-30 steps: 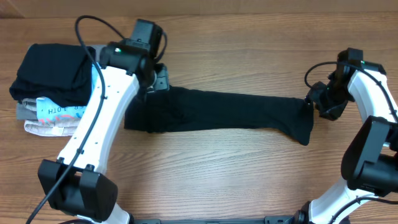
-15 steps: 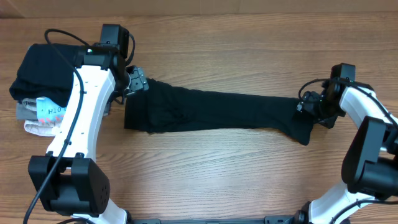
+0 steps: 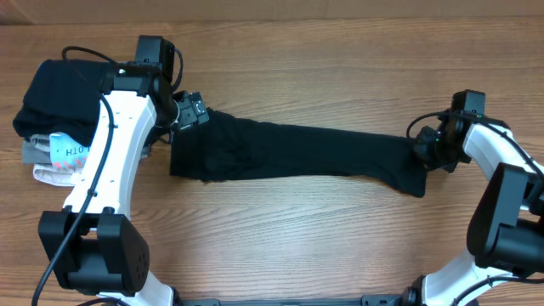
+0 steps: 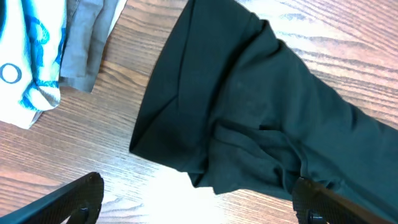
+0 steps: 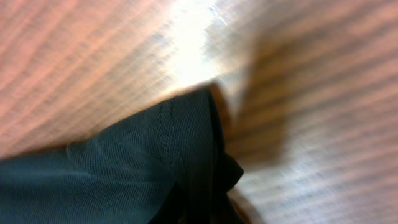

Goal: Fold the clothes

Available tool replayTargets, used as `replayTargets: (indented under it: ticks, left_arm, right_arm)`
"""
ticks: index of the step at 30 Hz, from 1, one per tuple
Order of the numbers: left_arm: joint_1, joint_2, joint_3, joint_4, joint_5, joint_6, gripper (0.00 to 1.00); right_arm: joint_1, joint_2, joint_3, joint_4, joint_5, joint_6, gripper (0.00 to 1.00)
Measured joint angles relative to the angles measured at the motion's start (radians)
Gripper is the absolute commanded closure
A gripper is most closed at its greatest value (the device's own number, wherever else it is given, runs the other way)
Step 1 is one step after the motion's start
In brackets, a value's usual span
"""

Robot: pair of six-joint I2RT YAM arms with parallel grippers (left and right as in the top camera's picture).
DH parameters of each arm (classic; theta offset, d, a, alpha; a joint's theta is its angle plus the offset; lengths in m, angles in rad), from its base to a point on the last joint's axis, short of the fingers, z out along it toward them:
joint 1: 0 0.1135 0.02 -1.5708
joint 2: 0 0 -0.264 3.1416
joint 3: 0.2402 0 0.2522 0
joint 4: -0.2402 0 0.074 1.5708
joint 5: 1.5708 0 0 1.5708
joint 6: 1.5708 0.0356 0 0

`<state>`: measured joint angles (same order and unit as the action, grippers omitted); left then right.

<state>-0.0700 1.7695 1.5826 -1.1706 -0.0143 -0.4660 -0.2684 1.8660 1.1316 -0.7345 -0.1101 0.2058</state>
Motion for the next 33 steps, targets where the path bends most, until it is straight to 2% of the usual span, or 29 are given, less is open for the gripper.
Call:
replayTargets:
  ticks: [9,18,25,33]
  left_arm:
    - [0.000,0.000,0.000,-0.011,0.003,0.000,0.00]
    - [0.000,0.000,0.000,-0.010,0.003,0.000,0.00]
    - [0.000,0.000,-0.001,-0.007,-0.005,0.000,0.00]
    - [0.000,0.000,-0.001,-0.008,-0.015,0.000,0.00]
  right_arm:
    - [-0.097,0.022,0.163,-0.205,0.121,0.076,0.96]
    - [-0.114,0.024,0.383,-0.436,0.055,0.090,0.96]
    - [-0.013,0.020,0.533,-0.629,-0.048,0.097,0.96]
    - [0.195,-0.005,0.544,-0.647,-0.126,0.155,0.96]
